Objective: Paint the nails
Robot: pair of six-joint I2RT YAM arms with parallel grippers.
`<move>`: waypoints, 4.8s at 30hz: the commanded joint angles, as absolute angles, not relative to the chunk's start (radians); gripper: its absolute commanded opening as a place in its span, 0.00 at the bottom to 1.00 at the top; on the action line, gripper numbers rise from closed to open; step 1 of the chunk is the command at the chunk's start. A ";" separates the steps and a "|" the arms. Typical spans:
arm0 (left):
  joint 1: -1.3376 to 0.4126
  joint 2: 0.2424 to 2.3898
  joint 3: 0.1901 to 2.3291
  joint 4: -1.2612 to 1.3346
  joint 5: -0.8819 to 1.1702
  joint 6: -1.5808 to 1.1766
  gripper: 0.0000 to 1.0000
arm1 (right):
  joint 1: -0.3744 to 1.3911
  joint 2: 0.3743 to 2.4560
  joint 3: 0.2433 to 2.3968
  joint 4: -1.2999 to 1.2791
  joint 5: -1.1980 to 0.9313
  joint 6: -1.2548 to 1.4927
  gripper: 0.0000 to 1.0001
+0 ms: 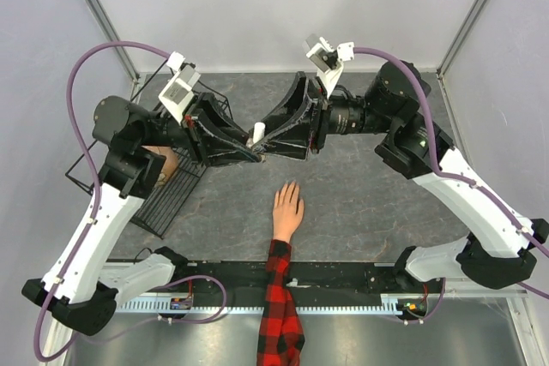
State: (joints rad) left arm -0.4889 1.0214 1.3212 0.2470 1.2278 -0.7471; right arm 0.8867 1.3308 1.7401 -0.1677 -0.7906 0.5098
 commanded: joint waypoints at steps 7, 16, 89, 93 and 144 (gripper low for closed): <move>-0.482 1.040 1.493 -0.270 0.835 -0.235 0.02 | 0.896 1.442 2.029 -0.616 -0.235 0.466 0.96; -0.482 1.077 1.546 -0.394 0.697 -0.069 0.02 | 0.926 1.538 2.177 -0.729 -0.005 0.517 0.59; -0.477 1.046 1.531 -0.612 0.738 0.264 0.02 | 0.913 1.647 2.424 -0.992 -0.201 0.399 0.50; -0.486 1.042 1.525 -0.635 0.704 0.288 0.02 | 0.913 1.657 2.411 -1.000 -0.225 0.394 0.44; -0.495 1.068 1.491 -0.557 0.975 0.080 0.02 | 0.911 1.424 2.026 -0.764 -0.313 0.130 0.00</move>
